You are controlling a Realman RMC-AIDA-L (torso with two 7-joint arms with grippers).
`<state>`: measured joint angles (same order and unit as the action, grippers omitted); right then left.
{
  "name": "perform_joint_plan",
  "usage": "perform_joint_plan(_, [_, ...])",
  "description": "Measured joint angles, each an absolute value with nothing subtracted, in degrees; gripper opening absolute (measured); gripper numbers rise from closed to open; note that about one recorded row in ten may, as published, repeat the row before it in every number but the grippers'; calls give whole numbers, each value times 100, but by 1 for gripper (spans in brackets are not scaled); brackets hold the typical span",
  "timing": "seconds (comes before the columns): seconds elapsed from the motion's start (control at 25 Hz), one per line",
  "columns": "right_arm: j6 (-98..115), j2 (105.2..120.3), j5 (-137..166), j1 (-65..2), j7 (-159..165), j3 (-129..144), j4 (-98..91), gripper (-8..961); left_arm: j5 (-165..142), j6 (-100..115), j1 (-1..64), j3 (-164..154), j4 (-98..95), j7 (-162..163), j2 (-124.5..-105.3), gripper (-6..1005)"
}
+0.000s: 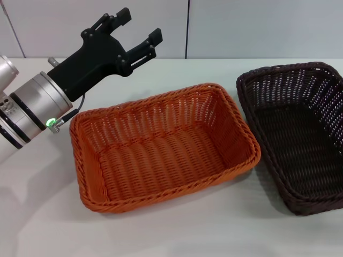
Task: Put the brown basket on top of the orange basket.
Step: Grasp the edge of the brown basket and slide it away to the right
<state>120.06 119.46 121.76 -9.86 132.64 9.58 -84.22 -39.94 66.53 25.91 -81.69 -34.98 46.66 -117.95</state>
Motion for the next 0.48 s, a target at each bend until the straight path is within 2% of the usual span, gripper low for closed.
perform_joint_plan(0.48, [11757, 11914, 12501, -993, 12970, 1036, -7778, 824, -4349, 6654, 2670, -8140, -3498, 4667, -11810, 843])
